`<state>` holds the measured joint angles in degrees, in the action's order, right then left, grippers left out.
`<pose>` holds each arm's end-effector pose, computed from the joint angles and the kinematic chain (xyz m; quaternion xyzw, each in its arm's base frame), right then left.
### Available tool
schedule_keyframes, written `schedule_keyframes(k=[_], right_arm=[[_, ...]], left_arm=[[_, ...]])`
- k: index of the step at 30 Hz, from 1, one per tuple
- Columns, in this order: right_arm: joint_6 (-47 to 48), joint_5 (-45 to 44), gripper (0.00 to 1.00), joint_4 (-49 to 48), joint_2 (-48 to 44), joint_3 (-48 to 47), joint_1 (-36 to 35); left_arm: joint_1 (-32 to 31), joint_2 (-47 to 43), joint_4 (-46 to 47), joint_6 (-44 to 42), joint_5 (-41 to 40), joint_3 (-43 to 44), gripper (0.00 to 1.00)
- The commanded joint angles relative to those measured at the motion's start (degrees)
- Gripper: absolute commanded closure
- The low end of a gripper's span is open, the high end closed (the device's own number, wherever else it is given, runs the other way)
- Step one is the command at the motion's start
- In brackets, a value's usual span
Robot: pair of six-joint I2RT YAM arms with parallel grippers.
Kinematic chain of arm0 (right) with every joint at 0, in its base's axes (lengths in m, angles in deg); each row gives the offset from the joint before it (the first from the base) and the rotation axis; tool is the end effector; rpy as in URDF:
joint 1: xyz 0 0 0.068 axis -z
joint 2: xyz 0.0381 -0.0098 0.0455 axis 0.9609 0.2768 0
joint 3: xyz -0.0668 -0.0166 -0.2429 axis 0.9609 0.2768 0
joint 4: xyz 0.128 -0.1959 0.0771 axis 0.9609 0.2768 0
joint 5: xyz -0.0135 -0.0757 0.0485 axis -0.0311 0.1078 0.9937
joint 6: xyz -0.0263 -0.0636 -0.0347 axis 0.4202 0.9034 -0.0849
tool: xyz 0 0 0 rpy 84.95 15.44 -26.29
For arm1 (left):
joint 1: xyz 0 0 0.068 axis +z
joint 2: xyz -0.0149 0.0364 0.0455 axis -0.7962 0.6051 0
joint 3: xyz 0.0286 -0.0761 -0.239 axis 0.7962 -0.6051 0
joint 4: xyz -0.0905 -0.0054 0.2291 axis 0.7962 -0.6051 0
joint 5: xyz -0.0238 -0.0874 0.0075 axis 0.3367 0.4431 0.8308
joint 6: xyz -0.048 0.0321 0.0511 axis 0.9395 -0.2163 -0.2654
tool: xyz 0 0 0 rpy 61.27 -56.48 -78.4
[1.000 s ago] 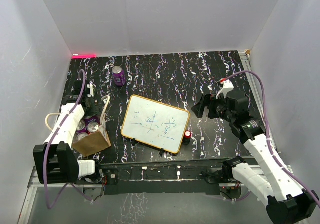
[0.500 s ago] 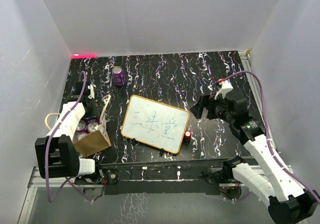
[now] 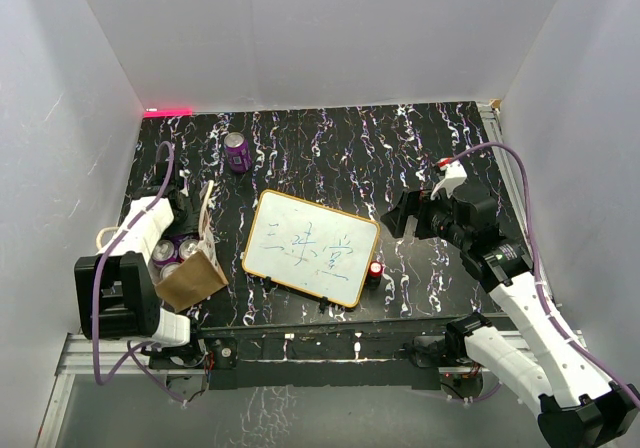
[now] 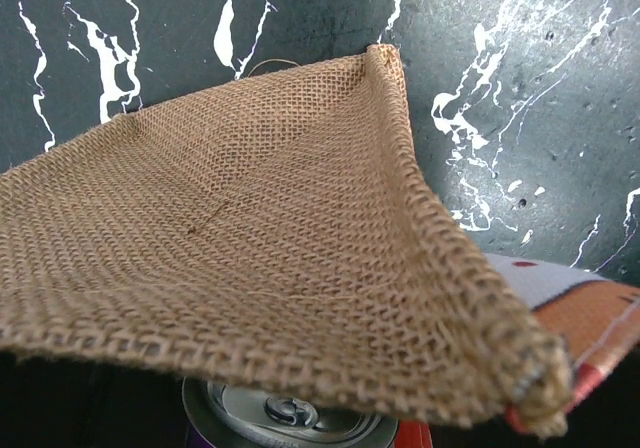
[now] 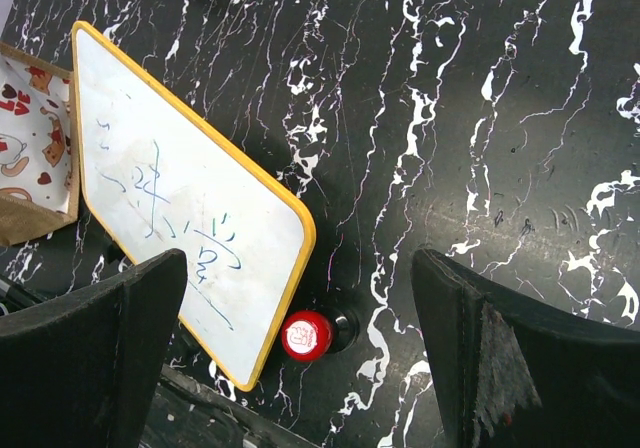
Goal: Take the beverage out of the canvas bag
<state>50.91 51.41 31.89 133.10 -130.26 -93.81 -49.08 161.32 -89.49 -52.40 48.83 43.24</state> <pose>0.1779 0.0771 0.2816 -0.0511 0.8546 0.2460 0.4545 0.2789 0.0323 0.1769 -0.1271 0.9550 0.0972 0.2496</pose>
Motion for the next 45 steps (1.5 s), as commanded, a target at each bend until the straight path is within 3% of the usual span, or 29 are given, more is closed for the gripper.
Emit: schedule_keyframes(k=[1,9,16,21,32,45], right_arm=[[1.0,-1.4,0.02,-1.7,-1.1,-1.2,-0.2],[0.9,-1.2,0.02,-1.6,-0.1,-1.2,-0.2],[0.9,-1.1,0.02,-1.3,0.6,-1.3,-0.2],[1.0,-1.0,0.02,-1.2,0.8,-1.2,-0.2],[0.9,-1.1,0.02,-1.1,1.1,-1.2,-0.3],[0.8,-0.9,0.02,-1.1,2.0,-1.1,-0.3]], left_arm=[[0.4,-0.5,-3.3,4.1,0.0,0.2,0.37],[0.3,-7.0,-7.6,6.8,-1.4,3.3,0.57],[0.3,-13.0,-10.8,9.8,-4.6,5.7,0.84],[0.3,-14.9,-12.9,12.6,-6.4,8.5,0.96],[0.4,-18.5,-15.1,15.7,-10.3,15.5,1.00],[0.3,-18.0,-9.0,17.1,-4.8,32.9,1.00]])
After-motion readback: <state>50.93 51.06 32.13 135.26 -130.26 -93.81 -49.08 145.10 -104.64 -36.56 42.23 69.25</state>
